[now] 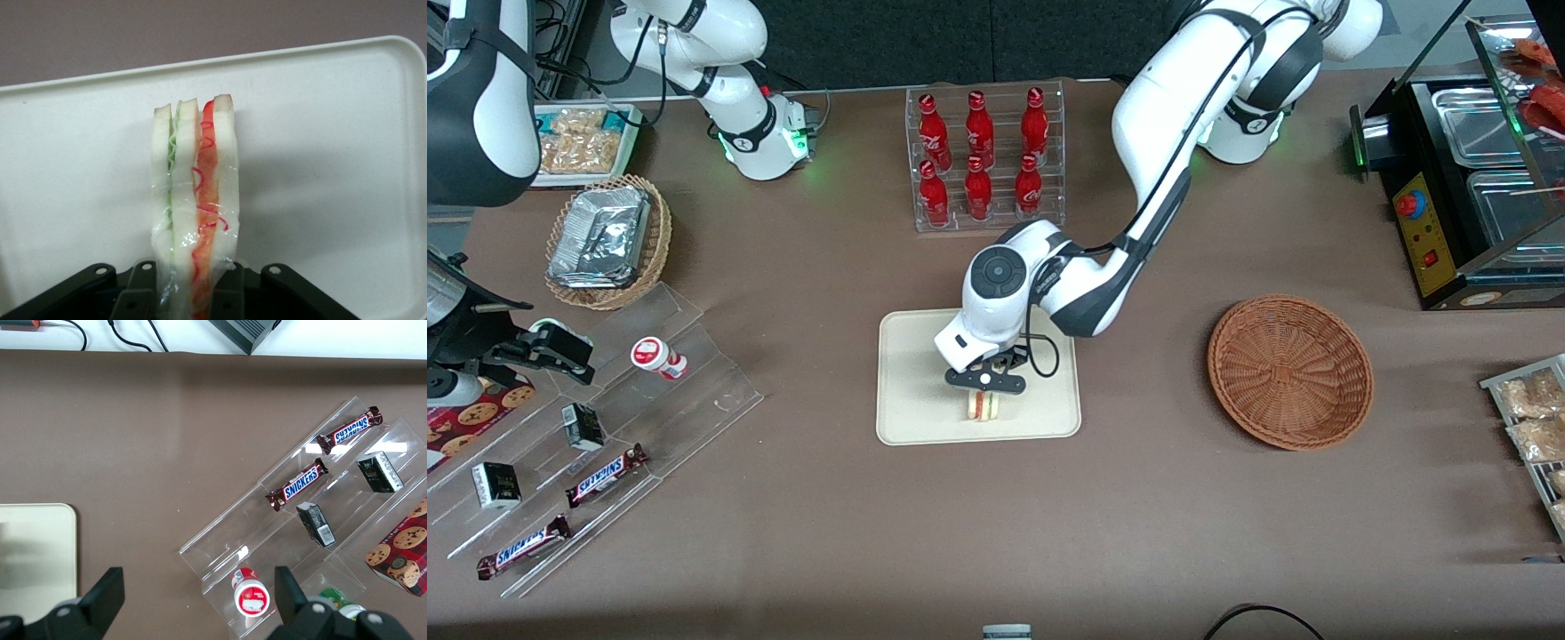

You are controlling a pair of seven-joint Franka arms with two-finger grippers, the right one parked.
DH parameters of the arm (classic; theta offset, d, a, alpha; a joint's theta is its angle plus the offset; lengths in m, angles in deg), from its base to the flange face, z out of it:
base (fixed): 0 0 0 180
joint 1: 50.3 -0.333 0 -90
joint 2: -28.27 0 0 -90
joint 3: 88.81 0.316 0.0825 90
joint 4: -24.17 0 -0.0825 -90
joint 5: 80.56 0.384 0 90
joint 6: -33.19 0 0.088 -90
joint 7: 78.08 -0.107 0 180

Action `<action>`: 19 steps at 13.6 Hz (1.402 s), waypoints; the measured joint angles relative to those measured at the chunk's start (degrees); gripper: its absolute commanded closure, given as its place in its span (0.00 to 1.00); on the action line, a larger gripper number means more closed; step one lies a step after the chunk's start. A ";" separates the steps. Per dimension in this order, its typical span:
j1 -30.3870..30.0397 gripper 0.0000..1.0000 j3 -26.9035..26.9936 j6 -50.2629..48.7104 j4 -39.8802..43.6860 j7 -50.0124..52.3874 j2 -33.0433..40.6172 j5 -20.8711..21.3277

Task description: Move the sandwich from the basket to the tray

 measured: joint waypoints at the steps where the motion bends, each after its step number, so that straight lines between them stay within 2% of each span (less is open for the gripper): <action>1: 0.15 0.98 0.03 0.01 0.80 0.31 -1.04 0.01; 2: 0.25 0.96 0.06 0.06 1.35 0.65 -1.87 0.02; 3: 0.36 0.89 0.08 0.17 1.78 0.92 -2.37 0.04; 4: 0.48 0.67 0.11 0.17 2.07 1.05 -2.53 0.14; 5: 0.58 0.35 0.12 0.17 2.20 1.13 -2.55 0.45; 6: 0.65 0.18 0.12 0.17 2.27 1.30 -2.56 0.82; 8: 0.67 0.03 0.19 0.20 2.93 1.88 -2.56 0.97; 12: -0.24 0.01 0.51 -2.55 5.61 2.25 -1.34 0.84; 14: -2.35 0.01 0.54 -5.71 6.59 1.99 1.48 -1.14; 17: -6.86 0.02 0.58 -13.06 5.62 -3.07 9.49 -5.58; 19: -10.44 0.02 0.69 -15.30 0.73 -7.55 16.49 -7.50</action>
